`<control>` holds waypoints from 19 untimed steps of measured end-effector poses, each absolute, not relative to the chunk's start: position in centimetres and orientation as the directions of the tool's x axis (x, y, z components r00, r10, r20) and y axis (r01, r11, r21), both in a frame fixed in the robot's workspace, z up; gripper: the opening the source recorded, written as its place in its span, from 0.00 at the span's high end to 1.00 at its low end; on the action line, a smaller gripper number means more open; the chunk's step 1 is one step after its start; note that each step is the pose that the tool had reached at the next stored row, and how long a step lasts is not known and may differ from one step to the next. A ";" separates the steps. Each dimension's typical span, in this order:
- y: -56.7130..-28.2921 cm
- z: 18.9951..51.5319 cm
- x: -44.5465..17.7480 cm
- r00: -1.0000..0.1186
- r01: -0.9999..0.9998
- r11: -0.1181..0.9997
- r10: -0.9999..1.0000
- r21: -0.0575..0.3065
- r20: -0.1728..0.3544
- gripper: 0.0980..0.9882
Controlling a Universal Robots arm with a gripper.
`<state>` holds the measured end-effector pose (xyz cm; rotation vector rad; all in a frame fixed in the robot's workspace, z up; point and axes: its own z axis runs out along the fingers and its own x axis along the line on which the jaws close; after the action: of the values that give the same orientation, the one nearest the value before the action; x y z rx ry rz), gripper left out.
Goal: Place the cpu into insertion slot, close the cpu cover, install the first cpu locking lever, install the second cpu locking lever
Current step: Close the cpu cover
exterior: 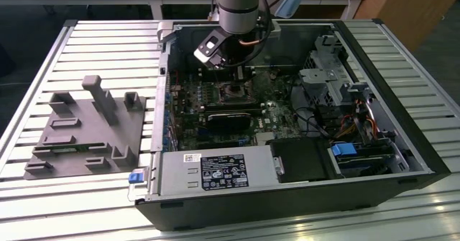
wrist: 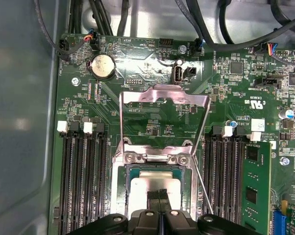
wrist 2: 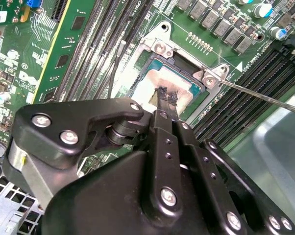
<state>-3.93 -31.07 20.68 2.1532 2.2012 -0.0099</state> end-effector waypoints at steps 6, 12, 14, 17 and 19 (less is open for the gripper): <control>-31.1 20.9 -3.9 -0.021 0.999 0.023 0.999 0.039 -0.049 0.99; -31.1 21.4 -3.9 -0.021 0.999 0.023 0.999 0.039 -0.049 0.99; -31.1 21.7 -3.9 -0.021 0.999 0.023 0.999 0.039 -0.050 0.99; -31.1 22.1 -3.9 -0.021 0.999 0.023 0.998 0.039 -0.051 0.99; -31.1 22.4 -3.9 -0.021 0.999 0.023 0.998 0.039 -0.051 0.99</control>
<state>-3.91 -31.07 22.39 2.1522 2.2004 -0.0119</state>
